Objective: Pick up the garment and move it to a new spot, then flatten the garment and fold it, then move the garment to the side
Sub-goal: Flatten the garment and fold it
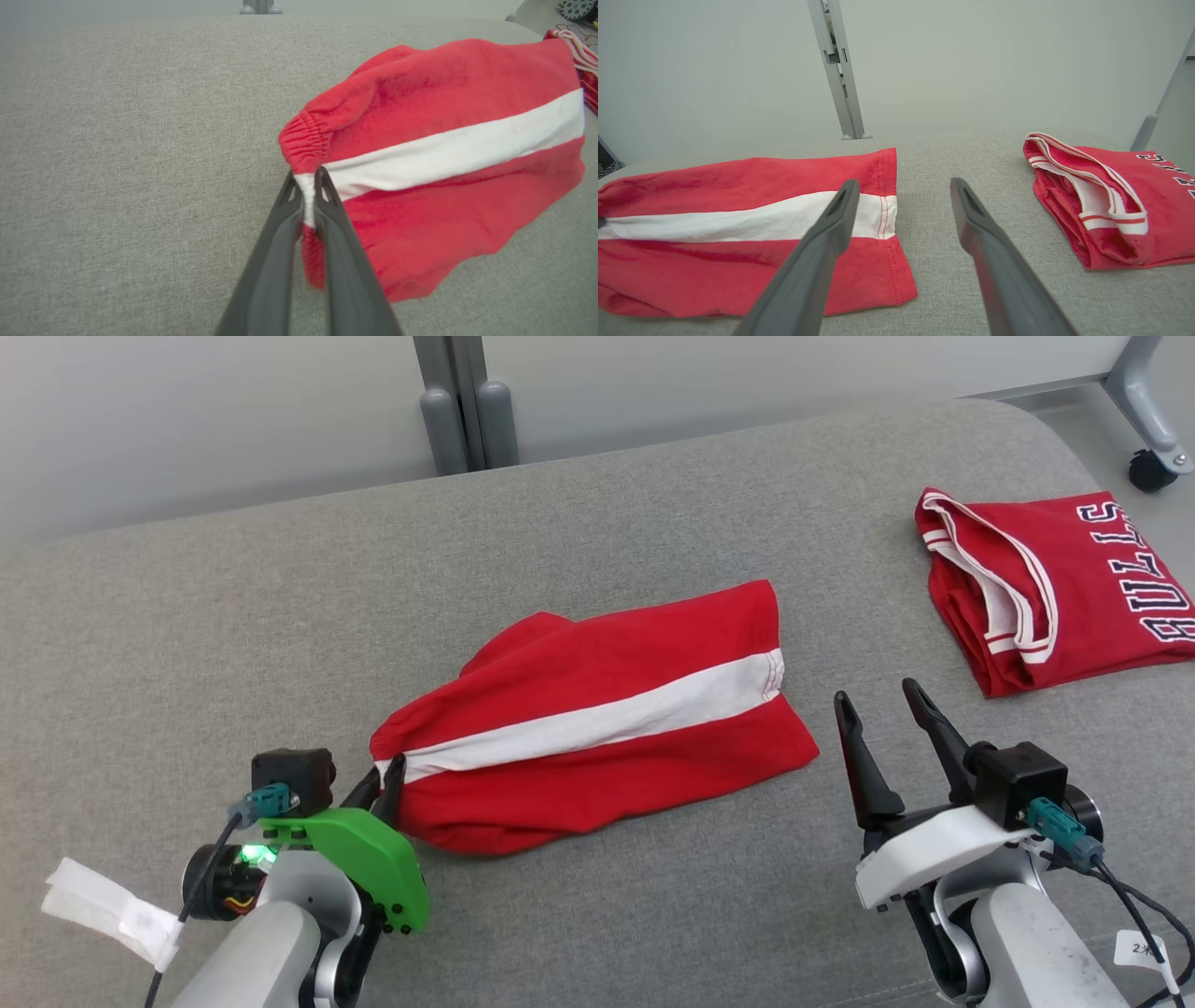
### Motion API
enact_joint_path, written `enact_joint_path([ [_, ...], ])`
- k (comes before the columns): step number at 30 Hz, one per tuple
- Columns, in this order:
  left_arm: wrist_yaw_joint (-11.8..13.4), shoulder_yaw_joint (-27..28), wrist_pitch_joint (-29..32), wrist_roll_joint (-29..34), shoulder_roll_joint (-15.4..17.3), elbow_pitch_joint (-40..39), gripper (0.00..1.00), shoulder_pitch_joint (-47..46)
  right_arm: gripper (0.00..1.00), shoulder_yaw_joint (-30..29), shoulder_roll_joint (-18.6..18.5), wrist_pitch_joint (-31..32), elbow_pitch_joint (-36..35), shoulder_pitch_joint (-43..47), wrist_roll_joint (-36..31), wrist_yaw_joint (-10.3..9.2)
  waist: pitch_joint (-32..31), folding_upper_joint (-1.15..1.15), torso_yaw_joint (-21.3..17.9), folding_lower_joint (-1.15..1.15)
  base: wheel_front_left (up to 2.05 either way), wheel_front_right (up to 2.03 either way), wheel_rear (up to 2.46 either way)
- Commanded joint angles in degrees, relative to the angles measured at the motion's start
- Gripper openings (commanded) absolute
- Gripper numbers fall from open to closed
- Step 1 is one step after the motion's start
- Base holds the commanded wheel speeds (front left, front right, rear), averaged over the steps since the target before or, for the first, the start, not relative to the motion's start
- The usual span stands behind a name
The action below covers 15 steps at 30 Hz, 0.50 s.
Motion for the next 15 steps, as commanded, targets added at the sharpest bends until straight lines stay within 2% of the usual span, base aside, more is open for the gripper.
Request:
enact_joint_path([
  [1,0.3,0.6,-1.4,-0.4,-0.4,0.6,1.0,1.1,1.0,0.0,-0.2,0.0,-0.1,0.8,0.0,-0.09,-0.5,0.0,-0.2,0.0,0.0,0.0,0.0],
  [11,-1.7,5.2,-17.0,-1.4,-3.9,-0.1,1.0,6.0,1.0,-0.6,-0.9,0.4,-0.6,2.3,0.4,-0.09,-2.4,0.0,0.1,0.0,0.0,0.0,0.0],
  [15,-0.9,13.0,-18.5,2.4,-5.9,-5.6,1.0,9.4,1.0,-1.5,-1.1,0.7,-1.2,2.8,0.2,-0.09,-2.9,0.0,1.0,0.0,0.0,0.0,0.0],
])
